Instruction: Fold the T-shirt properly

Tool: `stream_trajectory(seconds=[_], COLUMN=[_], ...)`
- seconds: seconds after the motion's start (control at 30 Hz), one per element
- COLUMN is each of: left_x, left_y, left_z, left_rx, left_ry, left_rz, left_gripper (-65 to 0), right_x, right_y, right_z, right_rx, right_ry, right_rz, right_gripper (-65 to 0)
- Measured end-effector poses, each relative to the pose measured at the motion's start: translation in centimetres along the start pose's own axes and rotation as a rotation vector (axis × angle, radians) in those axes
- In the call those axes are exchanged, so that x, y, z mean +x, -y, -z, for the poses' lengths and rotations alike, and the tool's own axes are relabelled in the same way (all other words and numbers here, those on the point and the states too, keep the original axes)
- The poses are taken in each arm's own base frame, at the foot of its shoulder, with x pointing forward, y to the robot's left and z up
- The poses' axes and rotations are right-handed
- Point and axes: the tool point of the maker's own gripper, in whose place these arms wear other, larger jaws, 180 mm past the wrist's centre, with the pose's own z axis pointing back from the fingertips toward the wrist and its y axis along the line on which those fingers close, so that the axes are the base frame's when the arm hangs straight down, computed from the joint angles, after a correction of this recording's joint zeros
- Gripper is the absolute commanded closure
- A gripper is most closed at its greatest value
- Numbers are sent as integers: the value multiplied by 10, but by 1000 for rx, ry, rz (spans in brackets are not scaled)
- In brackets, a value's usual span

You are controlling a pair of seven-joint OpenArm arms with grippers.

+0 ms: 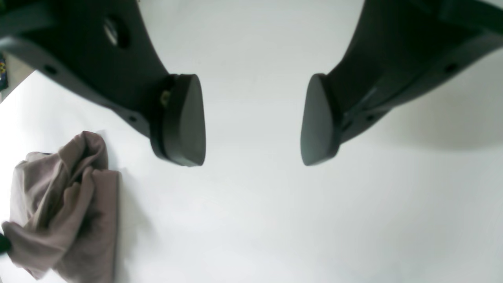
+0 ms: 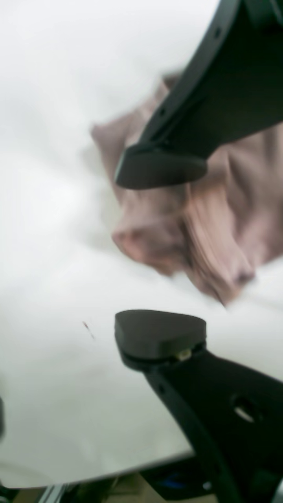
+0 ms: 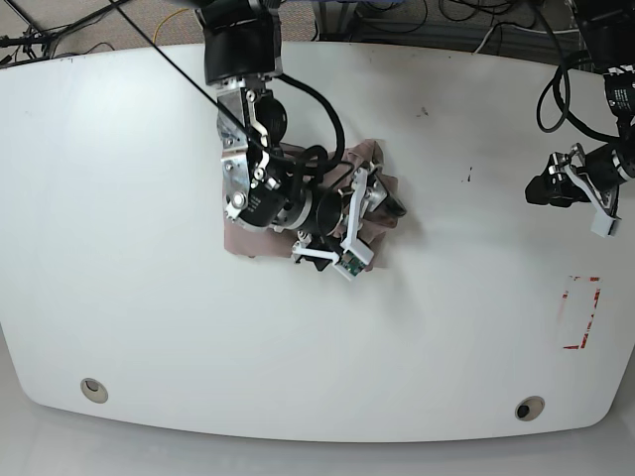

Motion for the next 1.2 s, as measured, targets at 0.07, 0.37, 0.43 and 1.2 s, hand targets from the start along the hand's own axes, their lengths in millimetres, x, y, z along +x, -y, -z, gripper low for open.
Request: stream_trajectory(seconds=[0.07, 0.37, 0.43, 1.2], left_x=[0, 0, 0, -10], left_y=[0, 1, 1, 38], left_z=[0, 1, 1, 28], left_rx=[-1, -5, -4, -93], left_ry=[1, 0, 0, -48], left_rz=[-1, 0, 3, 56], left_gripper=[-360, -360, -360, -358], right_x=[5, 30, 29, -46], right_y=[9, 23, 23, 47], right_z=[5, -2, -9, -11], right_rx=[-1, -36, -49, -109], right_ry=[14, 46, 35, -100], right_rz=[4, -40, -56, -37], right_gripper=[-458, -458, -458, -197])
